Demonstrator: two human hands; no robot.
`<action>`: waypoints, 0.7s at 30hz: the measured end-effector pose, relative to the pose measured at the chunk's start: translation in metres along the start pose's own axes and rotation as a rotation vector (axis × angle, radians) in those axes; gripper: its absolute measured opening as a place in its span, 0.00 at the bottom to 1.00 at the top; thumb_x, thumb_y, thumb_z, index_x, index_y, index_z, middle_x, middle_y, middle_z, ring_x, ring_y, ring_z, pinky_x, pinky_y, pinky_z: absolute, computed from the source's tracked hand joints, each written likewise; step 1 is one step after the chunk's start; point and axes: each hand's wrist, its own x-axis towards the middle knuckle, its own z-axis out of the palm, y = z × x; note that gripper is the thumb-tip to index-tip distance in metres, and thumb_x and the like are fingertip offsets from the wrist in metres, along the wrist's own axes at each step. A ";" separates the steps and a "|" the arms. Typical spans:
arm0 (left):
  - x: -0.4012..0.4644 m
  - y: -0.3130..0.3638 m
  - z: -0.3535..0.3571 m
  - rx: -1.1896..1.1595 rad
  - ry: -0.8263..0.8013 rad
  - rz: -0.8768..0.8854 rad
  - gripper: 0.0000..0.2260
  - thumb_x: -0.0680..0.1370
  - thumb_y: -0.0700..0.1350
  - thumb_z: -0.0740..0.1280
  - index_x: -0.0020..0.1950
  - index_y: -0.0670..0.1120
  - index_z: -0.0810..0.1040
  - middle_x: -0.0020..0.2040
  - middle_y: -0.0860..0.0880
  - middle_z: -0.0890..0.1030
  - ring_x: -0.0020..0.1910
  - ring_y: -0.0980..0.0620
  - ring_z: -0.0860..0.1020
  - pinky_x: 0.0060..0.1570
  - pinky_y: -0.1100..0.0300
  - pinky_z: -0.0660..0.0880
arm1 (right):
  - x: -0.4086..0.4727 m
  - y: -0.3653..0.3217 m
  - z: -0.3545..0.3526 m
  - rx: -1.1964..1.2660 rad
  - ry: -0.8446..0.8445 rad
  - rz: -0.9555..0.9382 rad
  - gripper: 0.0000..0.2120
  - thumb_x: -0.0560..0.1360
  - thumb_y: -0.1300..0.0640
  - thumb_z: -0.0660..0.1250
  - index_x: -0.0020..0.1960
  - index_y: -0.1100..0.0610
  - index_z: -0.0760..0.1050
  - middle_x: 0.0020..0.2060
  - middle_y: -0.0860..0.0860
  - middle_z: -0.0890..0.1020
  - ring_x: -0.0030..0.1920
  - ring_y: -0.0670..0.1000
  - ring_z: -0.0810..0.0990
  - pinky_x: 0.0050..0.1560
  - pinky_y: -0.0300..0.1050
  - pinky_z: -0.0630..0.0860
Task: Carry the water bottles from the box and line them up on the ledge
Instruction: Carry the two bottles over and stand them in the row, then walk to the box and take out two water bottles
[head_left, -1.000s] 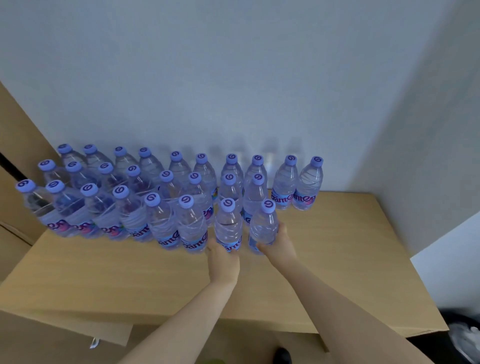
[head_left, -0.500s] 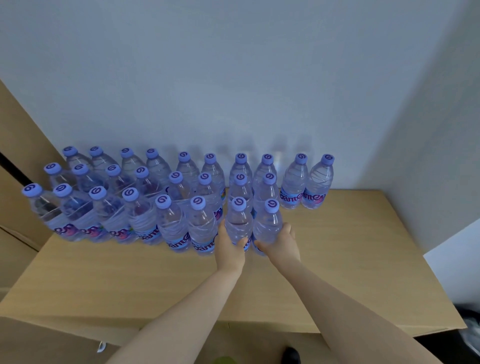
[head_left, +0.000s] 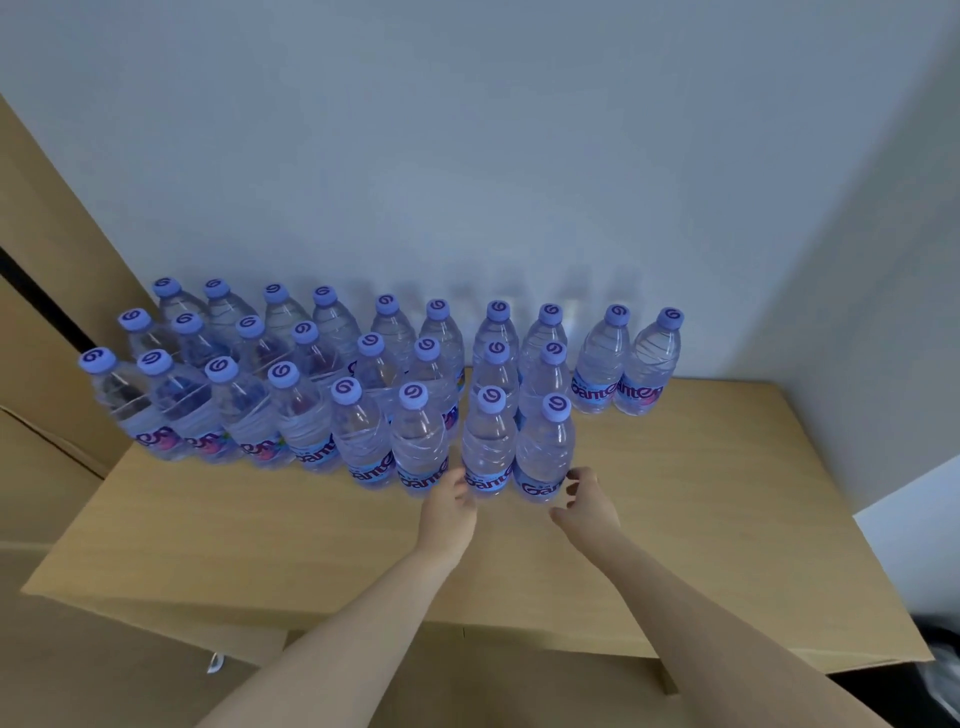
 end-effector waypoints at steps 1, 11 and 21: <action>-0.003 -0.003 0.000 0.004 0.002 -0.019 0.18 0.80 0.34 0.59 0.69 0.43 0.71 0.62 0.47 0.77 0.62 0.50 0.75 0.58 0.62 0.70 | -0.002 0.004 0.001 -0.025 -0.023 0.003 0.25 0.75 0.63 0.66 0.70 0.58 0.64 0.63 0.55 0.73 0.58 0.54 0.76 0.47 0.42 0.71; -0.040 -0.018 -0.013 -0.002 0.237 -0.131 0.16 0.78 0.31 0.58 0.62 0.40 0.77 0.60 0.43 0.79 0.59 0.48 0.76 0.55 0.65 0.68 | -0.035 -0.021 0.025 -0.033 -0.225 -0.184 0.15 0.77 0.61 0.62 0.63 0.59 0.72 0.56 0.51 0.77 0.53 0.50 0.76 0.58 0.47 0.74; -0.104 -0.063 -0.102 -0.118 0.519 -0.265 0.14 0.77 0.32 0.58 0.57 0.41 0.79 0.59 0.43 0.79 0.60 0.47 0.76 0.51 0.64 0.67 | -0.090 -0.094 0.099 -0.242 -0.570 -0.526 0.13 0.78 0.60 0.61 0.62 0.59 0.75 0.55 0.53 0.80 0.55 0.50 0.77 0.55 0.39 0.72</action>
